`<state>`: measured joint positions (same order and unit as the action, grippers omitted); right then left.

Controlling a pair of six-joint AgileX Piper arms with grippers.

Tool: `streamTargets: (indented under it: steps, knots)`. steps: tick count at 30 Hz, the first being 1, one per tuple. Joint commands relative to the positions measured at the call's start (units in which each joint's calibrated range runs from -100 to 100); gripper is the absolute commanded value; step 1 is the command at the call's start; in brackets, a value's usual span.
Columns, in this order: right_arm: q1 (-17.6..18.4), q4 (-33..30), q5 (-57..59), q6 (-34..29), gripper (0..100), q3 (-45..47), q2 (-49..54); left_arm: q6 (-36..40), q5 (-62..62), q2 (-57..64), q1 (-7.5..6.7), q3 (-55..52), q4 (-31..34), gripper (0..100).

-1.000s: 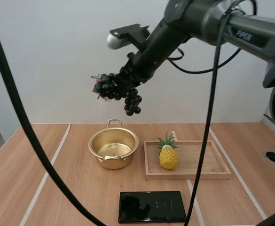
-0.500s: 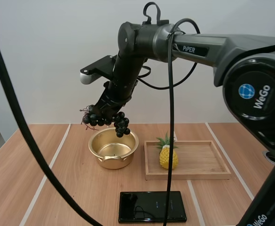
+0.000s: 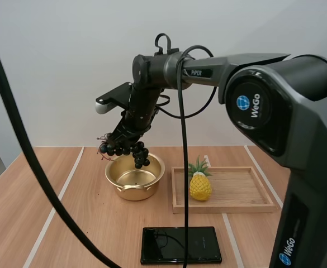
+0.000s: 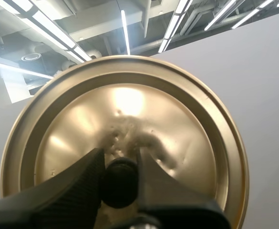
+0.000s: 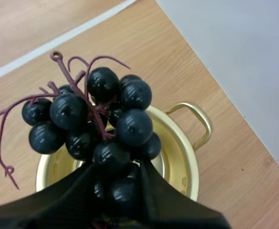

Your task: Open the pot, put the grape inside, and close it

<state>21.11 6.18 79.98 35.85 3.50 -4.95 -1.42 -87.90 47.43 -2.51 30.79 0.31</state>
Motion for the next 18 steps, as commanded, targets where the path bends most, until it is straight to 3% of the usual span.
streamTargets:
  steps: [1, 18]
  knots:
    - [0.05, -1.94, -2.24, -0.88, 0, -0.55, -1.51, 0.23, -0.14, 0.28, -0.06, 0.16, 0.84, 0]
    - [0.05, -12.48, -1.33, -6.06, 0, -0.55, -10.72, -0.54, -0.13, 0.28, -0.06, 0.16, 0.84, 0]
